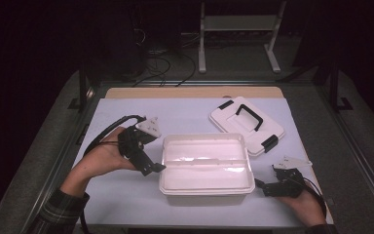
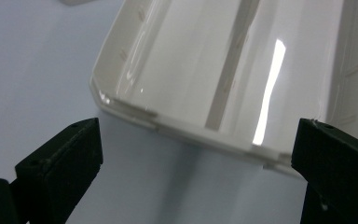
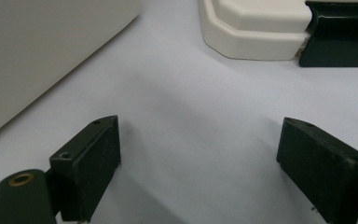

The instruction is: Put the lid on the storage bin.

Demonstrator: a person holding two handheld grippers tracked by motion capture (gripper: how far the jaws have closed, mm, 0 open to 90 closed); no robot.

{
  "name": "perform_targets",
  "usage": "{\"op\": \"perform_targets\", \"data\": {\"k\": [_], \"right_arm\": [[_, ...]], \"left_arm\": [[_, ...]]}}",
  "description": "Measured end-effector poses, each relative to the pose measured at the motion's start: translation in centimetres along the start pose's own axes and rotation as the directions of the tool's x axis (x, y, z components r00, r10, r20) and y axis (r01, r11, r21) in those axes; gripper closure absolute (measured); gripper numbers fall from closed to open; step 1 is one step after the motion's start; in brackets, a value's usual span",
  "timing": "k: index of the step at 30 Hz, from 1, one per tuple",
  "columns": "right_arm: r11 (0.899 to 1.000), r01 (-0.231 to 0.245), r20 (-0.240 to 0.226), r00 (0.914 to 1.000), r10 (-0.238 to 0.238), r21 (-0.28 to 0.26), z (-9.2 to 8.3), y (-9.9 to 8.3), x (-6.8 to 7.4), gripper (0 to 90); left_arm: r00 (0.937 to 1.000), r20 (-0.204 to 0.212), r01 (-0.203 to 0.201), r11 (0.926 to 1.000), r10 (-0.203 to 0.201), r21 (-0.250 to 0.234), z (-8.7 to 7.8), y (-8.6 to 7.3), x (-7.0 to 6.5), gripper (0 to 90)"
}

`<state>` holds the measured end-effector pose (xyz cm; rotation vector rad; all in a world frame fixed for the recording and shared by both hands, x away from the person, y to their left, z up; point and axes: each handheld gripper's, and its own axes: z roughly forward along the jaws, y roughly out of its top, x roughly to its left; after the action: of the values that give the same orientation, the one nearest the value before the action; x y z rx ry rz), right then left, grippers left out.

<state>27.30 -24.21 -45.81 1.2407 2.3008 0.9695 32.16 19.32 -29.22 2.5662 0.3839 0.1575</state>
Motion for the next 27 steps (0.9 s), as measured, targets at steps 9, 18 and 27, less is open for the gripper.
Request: {"op": "perform_targets", "data": {"k": [9,18,27], "right_arm": [[1.000,0.002,0.001,1.0000,-0.002,-0.001,0.0,0.0,0.0,12.8],[1.000,-0.002,-0.002,1.0000,0.002,0.001,0.0,0.0,0.0,12.7],[1.000,0.002,-0.001,1.0000,-0.002,0.002,0.0,0.0,0.0,12.4]], "left_arm": [[0.9957,-0.054,0.075,0.9972,-0.075,-0.005,-0.1,-4.1,0.5,4.4],[0.9851,-0.098,0.142,0.9899,-0.141,-0.003,1.6,-8.3,0.9,4.3],[0.9754,-0.143,0.169,0.9856,-0.168,-0.010,4.4,-11.5,0.9,3.7]]}}
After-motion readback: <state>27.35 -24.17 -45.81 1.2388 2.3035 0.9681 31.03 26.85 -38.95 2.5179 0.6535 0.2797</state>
